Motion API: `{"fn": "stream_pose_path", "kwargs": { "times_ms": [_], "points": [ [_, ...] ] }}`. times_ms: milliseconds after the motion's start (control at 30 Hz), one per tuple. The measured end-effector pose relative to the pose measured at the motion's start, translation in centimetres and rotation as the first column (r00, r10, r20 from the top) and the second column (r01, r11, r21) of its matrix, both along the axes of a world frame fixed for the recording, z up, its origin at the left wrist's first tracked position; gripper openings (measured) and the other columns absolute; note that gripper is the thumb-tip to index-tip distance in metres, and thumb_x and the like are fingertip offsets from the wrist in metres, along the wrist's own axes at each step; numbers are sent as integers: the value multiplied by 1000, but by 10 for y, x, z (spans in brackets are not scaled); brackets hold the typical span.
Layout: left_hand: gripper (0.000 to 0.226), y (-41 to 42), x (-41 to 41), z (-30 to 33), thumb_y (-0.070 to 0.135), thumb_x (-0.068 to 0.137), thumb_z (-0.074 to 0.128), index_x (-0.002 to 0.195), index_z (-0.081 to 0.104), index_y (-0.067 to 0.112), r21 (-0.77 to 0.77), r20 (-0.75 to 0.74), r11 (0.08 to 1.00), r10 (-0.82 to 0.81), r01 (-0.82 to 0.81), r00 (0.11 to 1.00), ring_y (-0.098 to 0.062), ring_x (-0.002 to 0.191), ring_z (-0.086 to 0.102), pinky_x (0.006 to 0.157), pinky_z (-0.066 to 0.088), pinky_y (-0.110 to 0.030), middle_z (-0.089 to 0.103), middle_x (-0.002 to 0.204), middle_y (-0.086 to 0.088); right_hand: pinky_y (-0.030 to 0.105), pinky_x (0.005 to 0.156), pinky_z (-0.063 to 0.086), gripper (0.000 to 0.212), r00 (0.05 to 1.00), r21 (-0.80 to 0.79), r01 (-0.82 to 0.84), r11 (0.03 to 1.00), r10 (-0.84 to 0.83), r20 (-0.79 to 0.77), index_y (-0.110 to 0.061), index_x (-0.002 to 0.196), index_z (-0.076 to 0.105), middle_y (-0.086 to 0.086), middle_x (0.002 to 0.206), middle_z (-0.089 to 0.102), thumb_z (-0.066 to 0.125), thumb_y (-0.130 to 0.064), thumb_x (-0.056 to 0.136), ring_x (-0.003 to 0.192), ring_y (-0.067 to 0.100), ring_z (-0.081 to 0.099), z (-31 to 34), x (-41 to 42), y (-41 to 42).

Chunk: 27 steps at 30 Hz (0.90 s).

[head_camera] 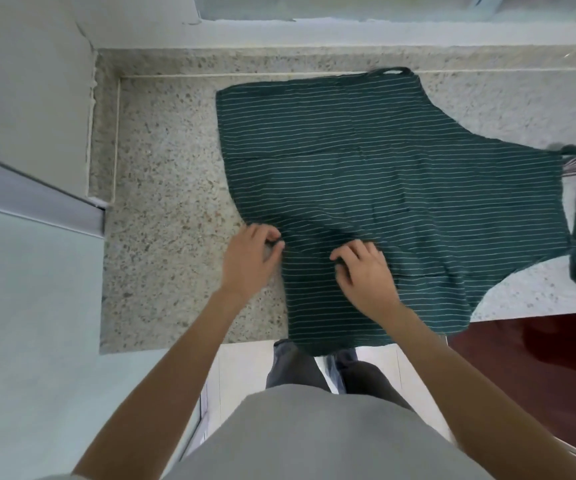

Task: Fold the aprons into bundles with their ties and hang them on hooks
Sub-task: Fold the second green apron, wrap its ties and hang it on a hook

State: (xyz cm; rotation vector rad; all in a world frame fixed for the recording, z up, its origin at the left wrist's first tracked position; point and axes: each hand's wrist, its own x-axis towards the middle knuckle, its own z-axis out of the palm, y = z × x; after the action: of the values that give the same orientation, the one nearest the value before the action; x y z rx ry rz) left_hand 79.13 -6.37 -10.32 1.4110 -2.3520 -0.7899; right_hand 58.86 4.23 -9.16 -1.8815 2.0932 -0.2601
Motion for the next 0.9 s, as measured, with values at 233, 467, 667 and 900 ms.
{"fn": "stream_pose_path", "kwargs": {
  "times_ms": [233, 467, 667, 900],
  "points": [
    [44, 76, -4, -3, 35, 87, 60, 120, 49, 7, 369, 72, 884, 282, -288, 957, -25, 97, 54, 79, 46, -32, 50, 114, -12, 50, 100, 35, 50, 986, 175, -127, 976, 144, -84, -18, 120, 55, 10, 123, 54, 62, -48, 81, 115, 31, 51, -16, 33, 21],
    [37, 112, -22, 9, 30, 91, 56, 126, 52, 19, 511, -97, 846, 229, -149, 969, -15, 103, 53, 89, 41, -25, 55, 117, -2, 49, 115, 18, 55, 954, 197, -298, 934, 295, 46, -16, 127, 49, 6, 156, 18, 66, -42, 81, 144, 23, 15, -33, 11, 44],
    [35, 150, -27, 13, 1, 96, 38, 123, 56, 15, 839, -229, 503, 671, -206, 705, -20, 100, 63, 87, 54, -36, 61, 120, -8, 46, 95, 37, 51, 962, 73, -236, 969, 243, -120, -25, 126, 56, 11, 133, 48, 69, -40, 79, 118, 31, 41, -26, 3, 53],
    [61, 179, -52, 13, 35, 80, 71, 131, 43, 16, 734, -99, 549, 670, -400, 736, -13, 97, 61, 87, 51, -31, 61, 107, 4, 38, 90, 44, 38, 968, 93, -93, 991, 69, 240, -12, 128, 51, 7, 123, 60, 56, -24, 92, 107, 28, 58, -14, 6, 75]
  ]
}}
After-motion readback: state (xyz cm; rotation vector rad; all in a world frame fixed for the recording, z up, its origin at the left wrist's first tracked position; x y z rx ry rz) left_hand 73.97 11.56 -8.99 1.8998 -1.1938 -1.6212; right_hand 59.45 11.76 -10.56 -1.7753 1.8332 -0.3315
